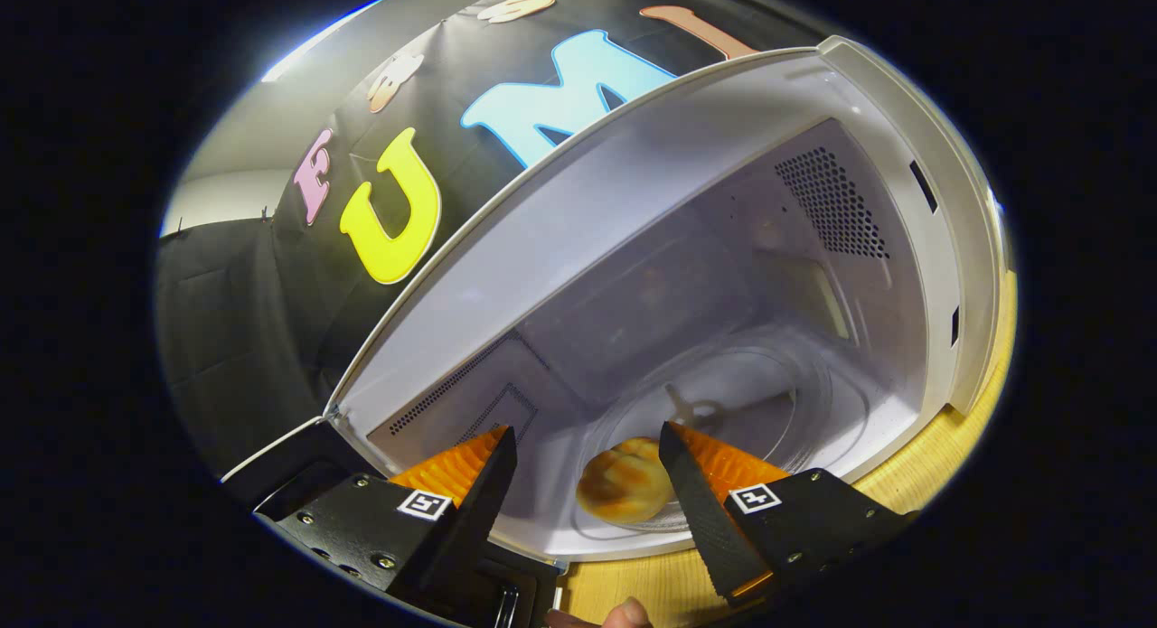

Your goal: Open the microwave, put the food inside, and close the microwave door.

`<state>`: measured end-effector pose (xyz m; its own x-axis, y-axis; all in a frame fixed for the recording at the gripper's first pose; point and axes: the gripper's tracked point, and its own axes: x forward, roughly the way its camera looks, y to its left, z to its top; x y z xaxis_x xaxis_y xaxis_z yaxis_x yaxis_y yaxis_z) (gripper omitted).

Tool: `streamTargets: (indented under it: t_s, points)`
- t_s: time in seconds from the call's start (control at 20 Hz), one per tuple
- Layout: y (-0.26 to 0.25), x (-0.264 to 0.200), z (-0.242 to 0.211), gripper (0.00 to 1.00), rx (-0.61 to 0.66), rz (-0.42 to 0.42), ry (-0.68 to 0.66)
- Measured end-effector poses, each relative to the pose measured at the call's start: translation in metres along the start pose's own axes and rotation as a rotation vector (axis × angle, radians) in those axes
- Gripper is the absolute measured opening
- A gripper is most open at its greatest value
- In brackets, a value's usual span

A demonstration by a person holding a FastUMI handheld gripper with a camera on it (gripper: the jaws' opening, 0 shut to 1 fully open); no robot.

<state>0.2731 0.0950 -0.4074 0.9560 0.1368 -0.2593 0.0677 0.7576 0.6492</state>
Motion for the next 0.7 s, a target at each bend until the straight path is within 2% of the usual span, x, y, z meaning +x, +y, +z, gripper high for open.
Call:
streamTargets:
  t_s: [0.35,0.55,0.7]
  points:
    - [0.018,-0.037,0.007,0.96,-0.032,0.021,0.021]
    - [0.044,-0.093,0.016,0.96,-0.086,0.063,0.035]
    - [0.070,-0.143,0.023,0.96,-0.138,0.131,0.029]
